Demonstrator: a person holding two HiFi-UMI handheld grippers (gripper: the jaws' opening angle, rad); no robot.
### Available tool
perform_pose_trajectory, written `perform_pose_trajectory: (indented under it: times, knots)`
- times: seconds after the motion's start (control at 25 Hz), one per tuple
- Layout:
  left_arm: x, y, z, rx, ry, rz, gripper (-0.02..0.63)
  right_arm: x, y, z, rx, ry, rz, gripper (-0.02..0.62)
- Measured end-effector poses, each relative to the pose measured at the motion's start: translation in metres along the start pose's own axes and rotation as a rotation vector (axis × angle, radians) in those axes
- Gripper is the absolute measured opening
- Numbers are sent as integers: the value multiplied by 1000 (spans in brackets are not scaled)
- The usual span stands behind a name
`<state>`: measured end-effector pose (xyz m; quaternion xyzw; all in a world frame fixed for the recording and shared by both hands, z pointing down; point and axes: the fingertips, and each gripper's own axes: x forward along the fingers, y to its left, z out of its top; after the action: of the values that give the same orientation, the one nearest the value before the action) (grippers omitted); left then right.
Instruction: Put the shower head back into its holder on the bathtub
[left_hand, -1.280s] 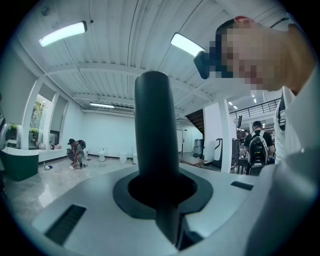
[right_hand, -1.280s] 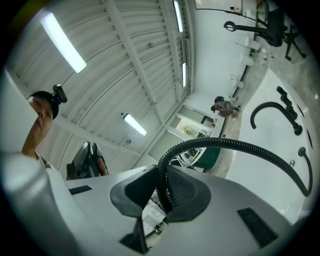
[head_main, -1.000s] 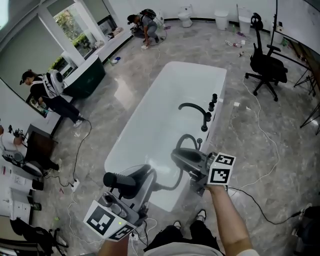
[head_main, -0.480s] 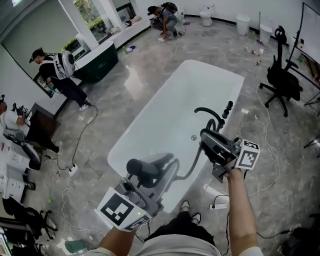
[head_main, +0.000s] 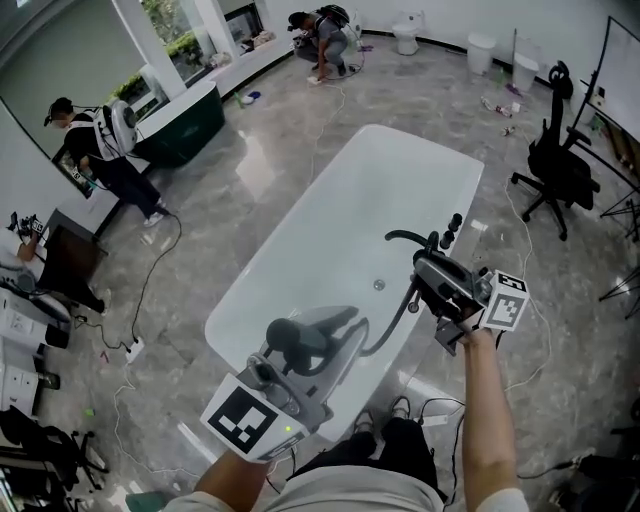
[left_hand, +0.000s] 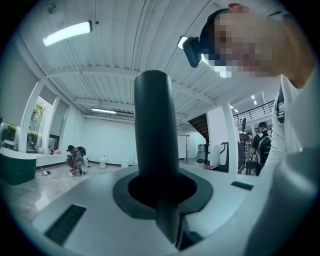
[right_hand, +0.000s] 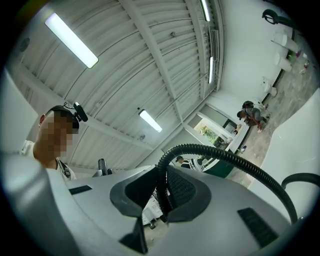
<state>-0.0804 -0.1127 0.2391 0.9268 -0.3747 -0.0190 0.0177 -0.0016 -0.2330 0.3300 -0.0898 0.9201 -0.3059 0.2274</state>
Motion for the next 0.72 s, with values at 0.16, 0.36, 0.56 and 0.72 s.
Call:
perform_pose_trajectory:
  times: [0.16,0.36,0.56,0.72]
  knots:
    - [8,5,-5,-15,9,5,55,-6,-16,1,2,-13,-20,72]
    - [17,12,-17,9,13,16,55,-14,-35,0,9,-4,-19,72]
    - [67,20,-15,7,27,37,55,-33,-78,7,101,-35,-19,72]
    - [76,25,-26,25,64,50,55,-51,-102,-12,172,-81,-50,72]
